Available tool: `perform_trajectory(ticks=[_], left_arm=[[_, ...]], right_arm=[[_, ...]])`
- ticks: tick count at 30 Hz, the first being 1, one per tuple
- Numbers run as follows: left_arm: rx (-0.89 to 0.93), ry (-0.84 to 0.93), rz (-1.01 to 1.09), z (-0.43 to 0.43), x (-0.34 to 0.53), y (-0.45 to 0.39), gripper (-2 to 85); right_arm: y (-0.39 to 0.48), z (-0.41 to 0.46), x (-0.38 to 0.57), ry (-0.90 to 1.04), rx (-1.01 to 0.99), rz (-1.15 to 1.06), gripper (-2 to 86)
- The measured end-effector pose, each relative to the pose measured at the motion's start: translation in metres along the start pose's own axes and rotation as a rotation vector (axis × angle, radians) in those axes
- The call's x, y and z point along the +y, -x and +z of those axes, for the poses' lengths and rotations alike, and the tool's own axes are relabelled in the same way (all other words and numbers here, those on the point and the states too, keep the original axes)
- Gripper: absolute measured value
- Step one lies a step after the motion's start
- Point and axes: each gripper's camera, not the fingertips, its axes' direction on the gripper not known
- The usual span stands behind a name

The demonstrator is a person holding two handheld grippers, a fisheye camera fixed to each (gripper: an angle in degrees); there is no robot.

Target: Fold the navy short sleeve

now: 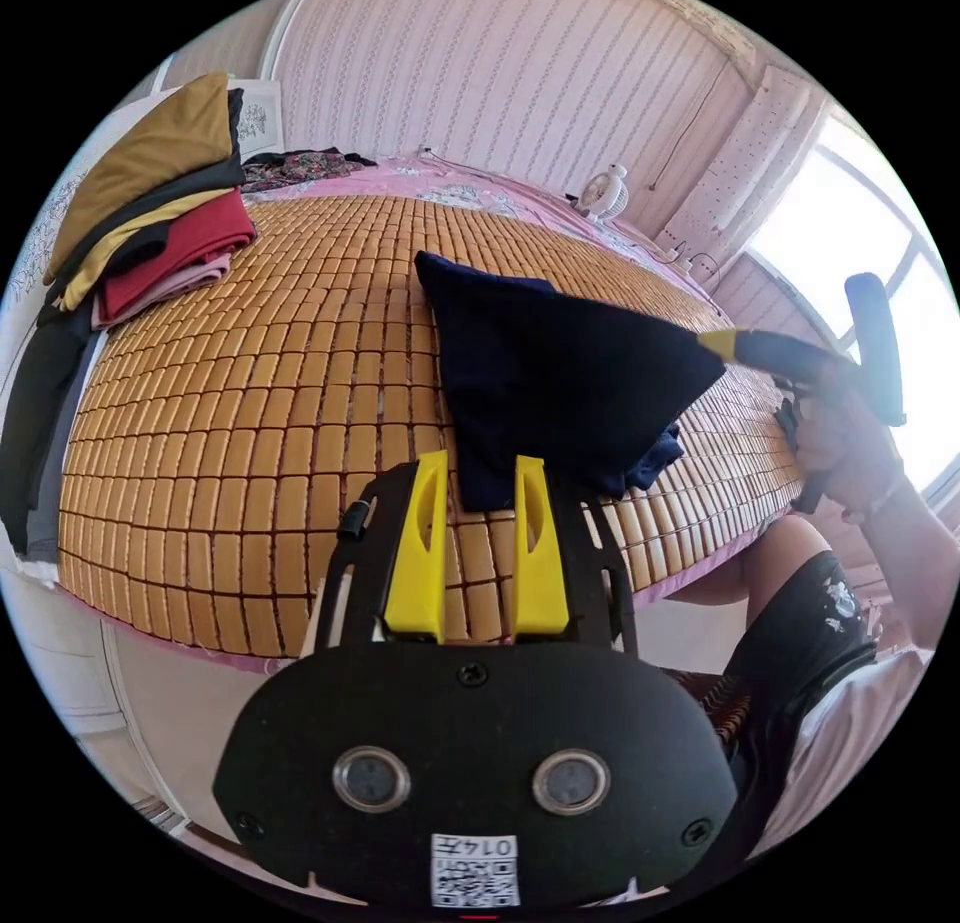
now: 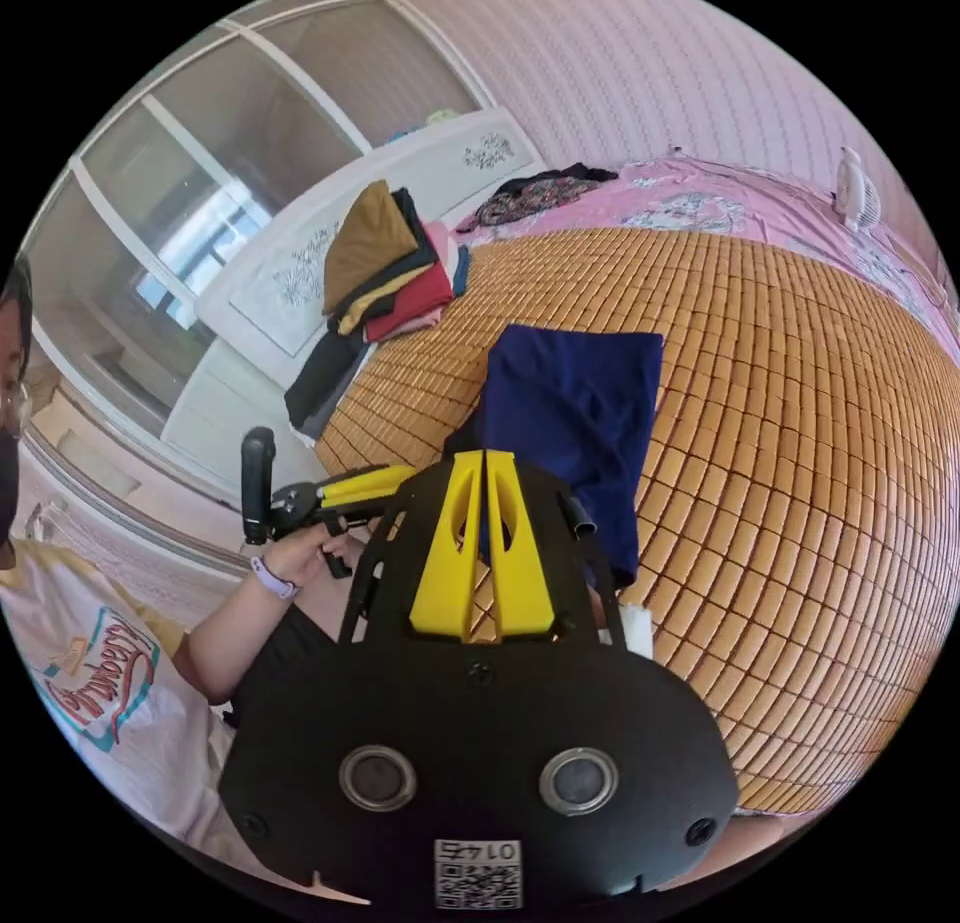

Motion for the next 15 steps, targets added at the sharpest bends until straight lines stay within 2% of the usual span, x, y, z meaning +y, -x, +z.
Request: perform_trajectory(ticks=[3,6,8,10,15], left_arm=[[-0.001,0.104,0.006,0.016,-0.018,-0.003,9.2],[-0.082,0.106,0.033,0.013,-0.033,-0.011,5.2],[-0.034,0.117,0.049,0.009,-0.046,-0.012,0.7],[-0.033,0.106,0.03,0.001,-0.054,-0.009,-0.2],[0.097,-0.132,-0.004,-0.084,-0.068,0.0,-0.9]], right_arm=[[-0.028,-0.073,-0.005,-0.122,0.022,0.081,0.0],[-0.049,-0.132,-0.003,-0.207,0.056,0.163,0.0],[-0.062,-0.176,0.001,-0.282,0.042,0.228,0.0],[-0.068,-0.209,0.006,-0.337,0.022,0.274,0.0],[-0.074,-0.298,0.016,-0.486,-0.052,0.367,-0.1]])
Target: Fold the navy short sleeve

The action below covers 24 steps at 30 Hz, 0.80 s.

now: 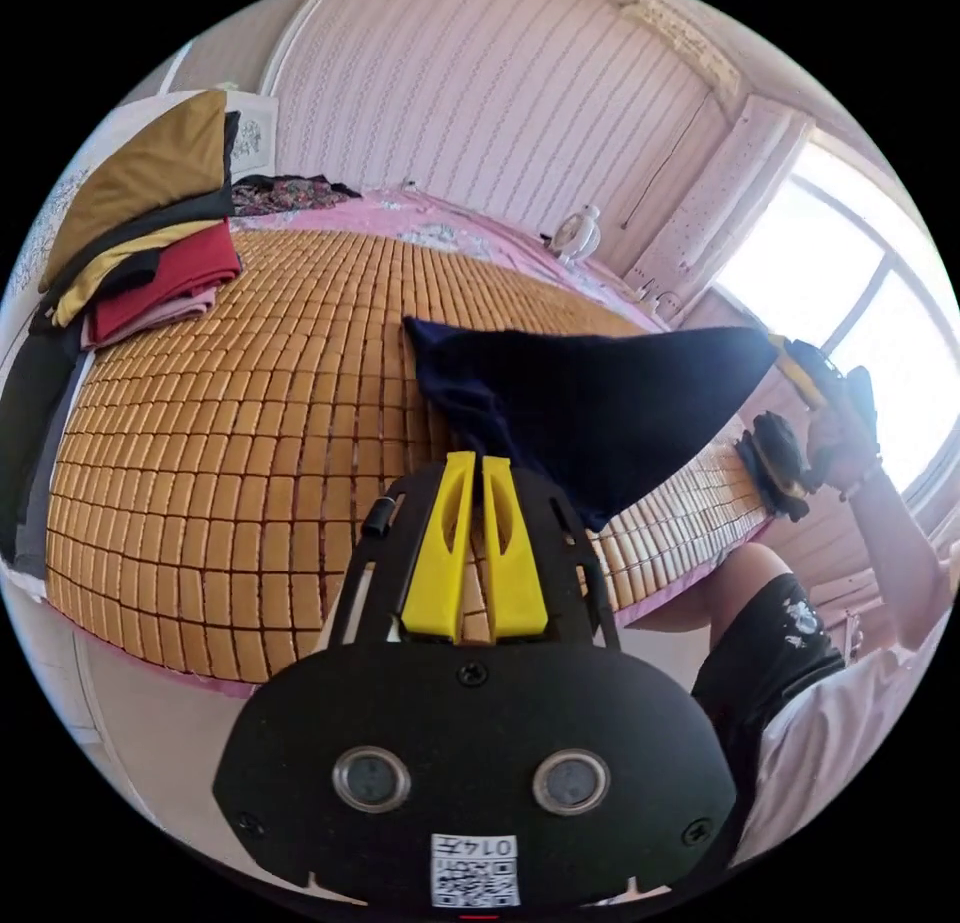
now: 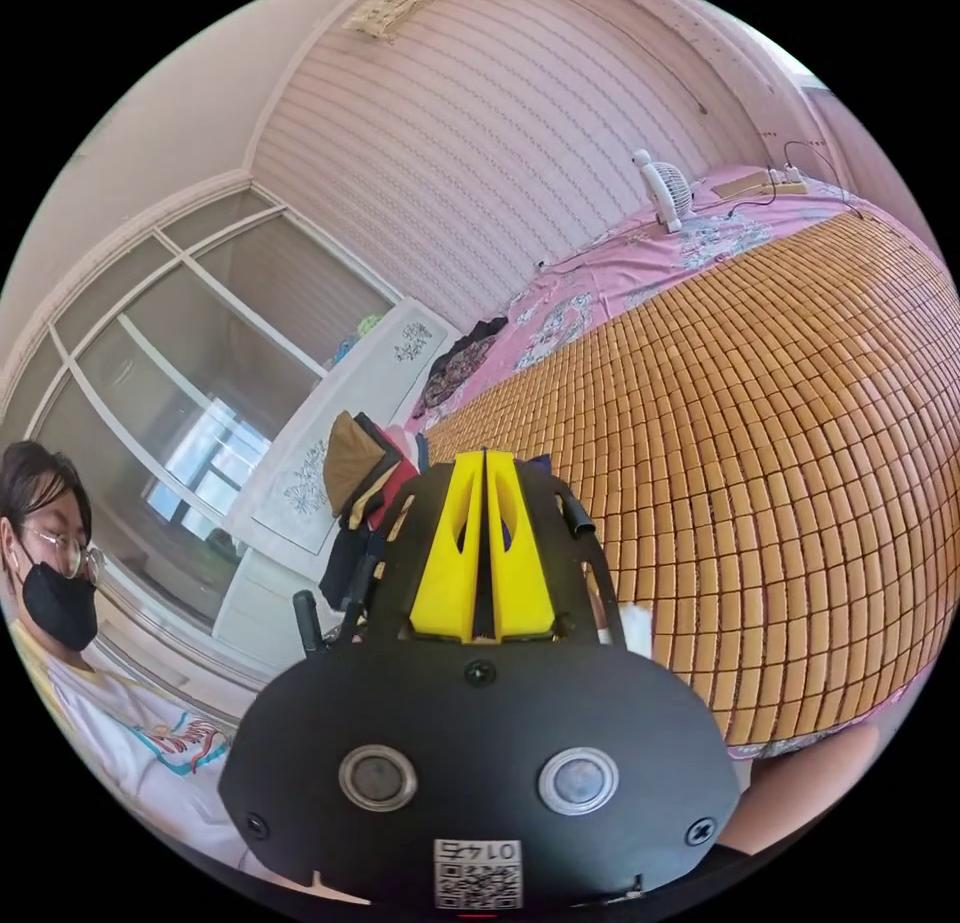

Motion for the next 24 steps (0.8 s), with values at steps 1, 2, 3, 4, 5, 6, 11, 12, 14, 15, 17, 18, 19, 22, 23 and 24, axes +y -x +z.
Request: perform_trajectory(ticks=[1,2,3,4,5,6,11,12,14,15,17,18,19,22,23,24], left_arm=[[-0.004,-0.042,0.03,-0.028,-0.01,-0.004,-0.9],[-0.024,-0.075,0.057,-0.057,-0.022,-0.008,-1.0],[-0.025,-0.099,0.06,-0.074,-0.029,-0.009,-1.0],[0.003,-0.152,0.056,-0.106,-0.042,-0.007,-1.0],[0.031,-0.202,0.045,-0.139,-0.056,-0.003,-1.0],[0.034,-0.225,0.045,-0.155,-0.063,-0.002,-1.0],[-0.073,-0.392,0.201,-0.307,-0.111,-0.04,-1.0],[-0.071,-0.414,0.212,-0.324,-0.115,-0.044,-1.0],[-0.063,-0.505,0.238,-0.391,-0.126,-0.06,-1.0],[-0.063,-0.527,0.243,-0.407,-0.128,-0.064,-1.0],[-0.104,-0.617,0.261,-0.467,-0.137,-0.082,-1.0],[-0.122,-0.647,0.268,-0.483,-0.138,-0.087,-1.0],[-0.152,-0.708,0.283,-0.512,-0.141,-0.097,-1.0],[-0.148,-0.775,0.307,-0.575,-0.156,-0.117,-1.0],[-0.167,-0.756,0.309,-0.589,-0.165,-0.125,-1.0],[-0.182,-0.756,0.315,-0.595,-0.168,-0.13,-1.0]], right_arm=[[0.004,-0.02,-0.009,-0.025,-0.012,0.005,-0.1],[0.009,-0.039,-0.018,-0.049,-0.029,0.004,-0.2],[0.012,-0.049,-0.022,-0.061,-0.041,0.0,-0.2],[0.02,-0.067,-0.03,-0.081,-0.071,-0.013,-0.2],[0.029,-0.084,-0.039,-0.098,-0.101,-0.034,-0.2],[0.035,-0.093,-0.043,-0.108,-0.111,-0.045,-0.2],[0.095,-0.177,-0.074,-0.192,-0.156,-0.175,-0.2],[0.101,-0.187,-0.077,-0.203,-0.158,-0.183,-0.3],[0.13,-0.228,-0.089,-0.261,-0.192,-0.224,-0.3],[0.138,-0.239,-0.092,-0.277,-0.203,-0.238,-0.3],[0.174,-0.28,-0.104,-0.342,-0.235,-0.305,-0.3],[0.184,-0.291,-0.106,-0.359,-0.239,-0.325,-0.3],[0.205,-0.31,-0.111,-0.386,-0.249,-0.369,-0.3],[0.261,-0.35,-0.12,-0.409,-0.21,-0.477,-0.3],[0.284,-0.362,-0.121,-0.407,-0.182,-0.526,-0.4],[0.295,-0.369,-0.121,-0.415,-0.172,-0.55,-0.4]])
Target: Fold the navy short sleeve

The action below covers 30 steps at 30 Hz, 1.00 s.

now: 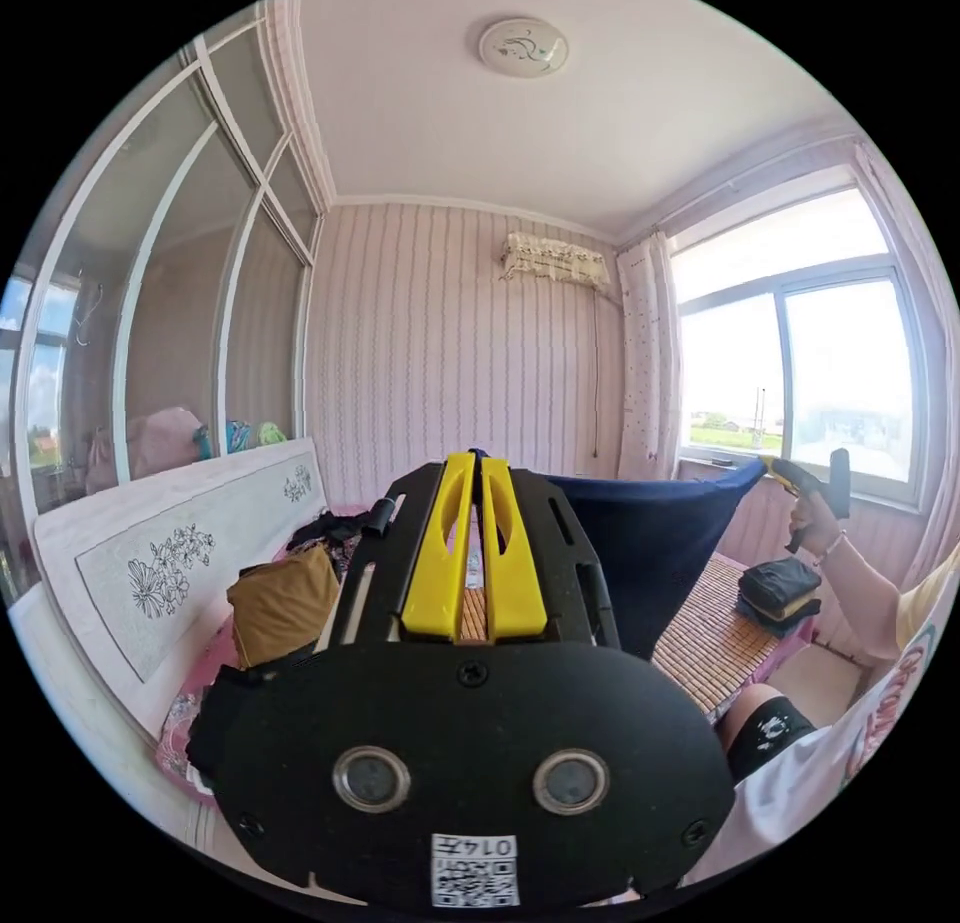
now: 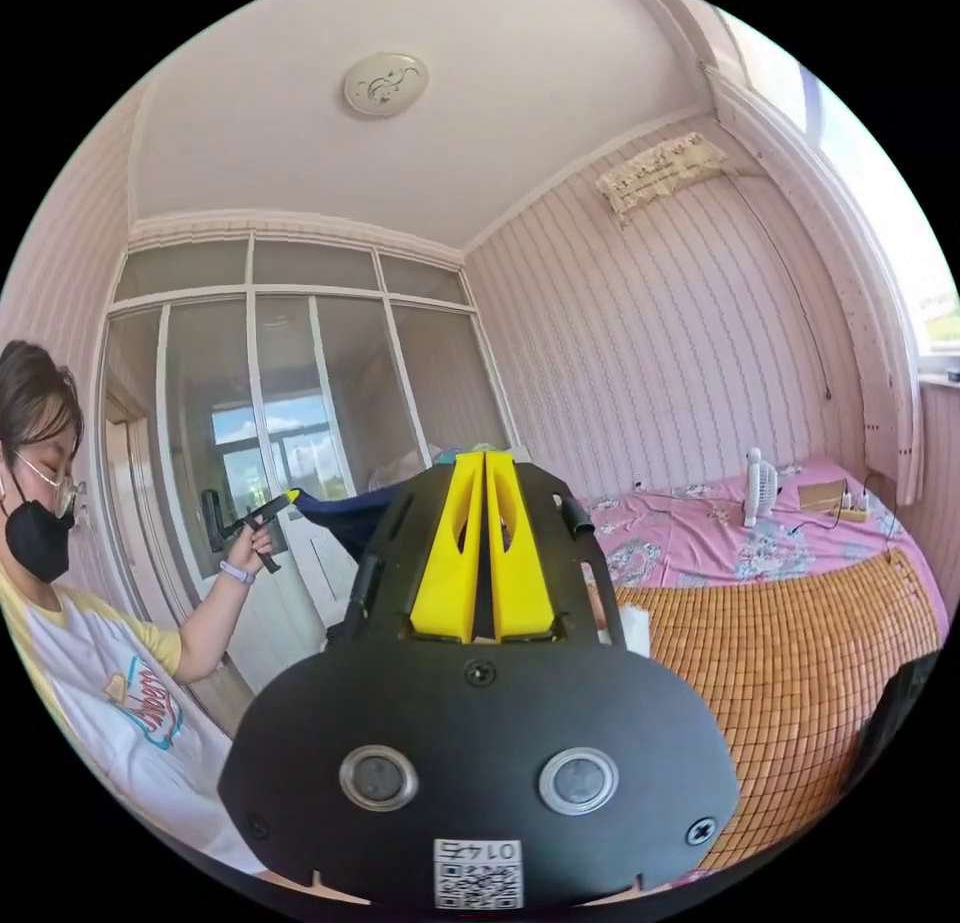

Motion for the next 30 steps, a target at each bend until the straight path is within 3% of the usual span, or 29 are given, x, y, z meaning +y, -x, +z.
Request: perform_trajectory(ticks=[10,16,21,26,30], left_arm=[[0.233,-0.294,-0.091,-0.108,-0.093,0.02,-1.0],[0.227,-0.455,-0.013,-0.147,-0.126,0.016,-1.0],[0.149,-0.213,-0.066,-0.038,-0.131,0.044,-1.0],[0.007,0.212,-0.181,0.166,-0.047,0.077,-1.0],[0.0,0.234,-0.268,0.236,-0.019,0.086,-1.0]], right_arm=[[0.107,-0.094,-0.121,-0.147,-0.012,-0.214,-0.3],[0.151,-0.111,-0.179,-0.174,-0.034,-0.319,-0.3],[0.108,-0.031,-0.19,0.039,0.053,-0.255,-0.3],[-0.008,0.101,-0.133,0.3,0.171,-0.009,-0.3],[-0.066,0.147,-0.13,0.266,0.169,0.14,-0.3]])
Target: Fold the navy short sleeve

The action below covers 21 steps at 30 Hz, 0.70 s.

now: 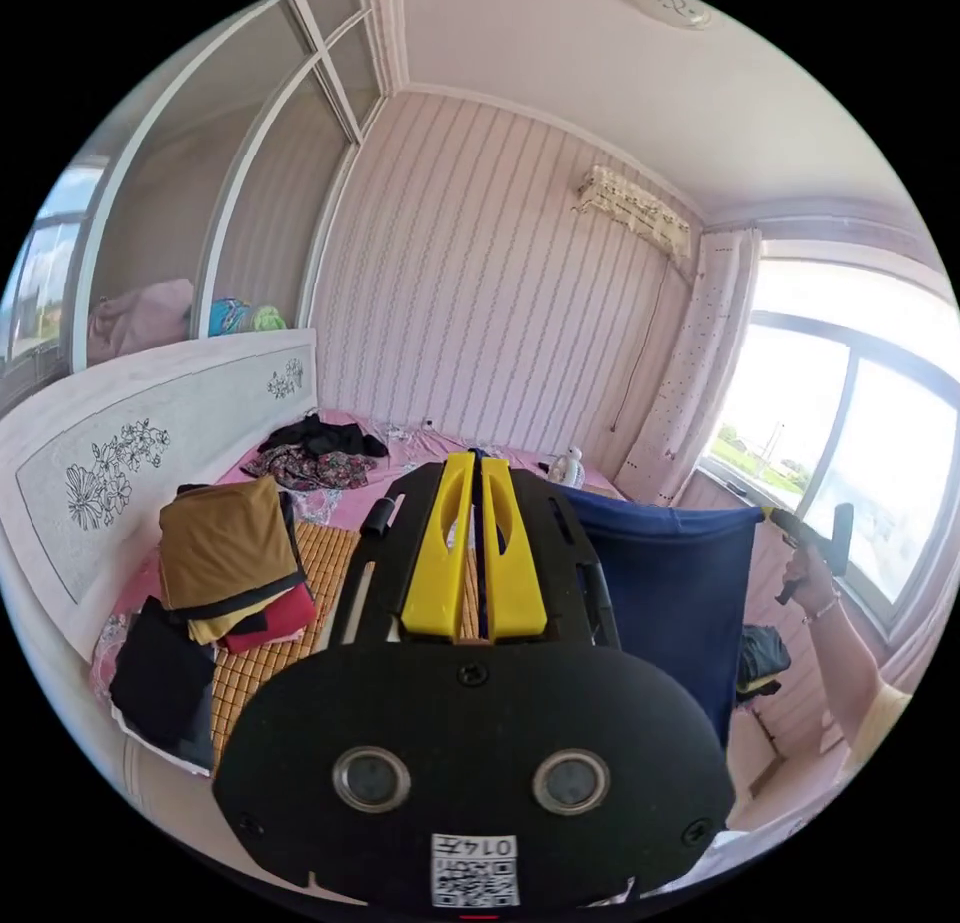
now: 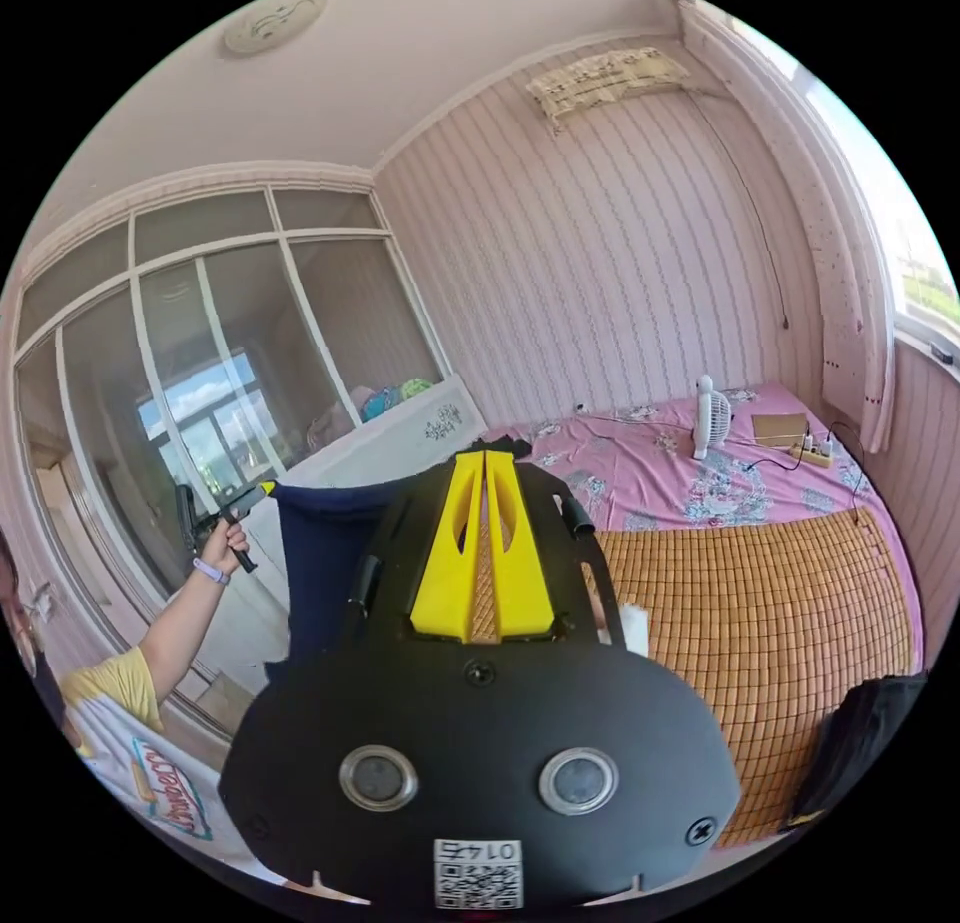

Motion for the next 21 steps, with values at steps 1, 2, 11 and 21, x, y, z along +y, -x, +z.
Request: perform_trajectory(ticks=[1,2,11,21], left_arm=[[0.009,-0.038,-0.027,0.01,-0.007,0.001,-1.0],[0.04,-0.092,-0.052,0.014,-0.016,0.0,-1.0],[0.127,-0.115,0.066,0.066,0.049,-0.014,-1.0],[0.083,0.499,-0.081,0.239,0.367,0.033,-0.9]], right_arm=[[-0.008,0.005,-0.016,-0.042,-0.017,0.029,-0.3],[-0.012,0.003,-0.034,-0.102,-0.03,0.033,-0.3],[-0.025,-0.001,-0.009,-0.187,0.017,-0.17,-0.3],[-0.172,0.09,0.25,0.337,0.175,0.19,-0.2]])
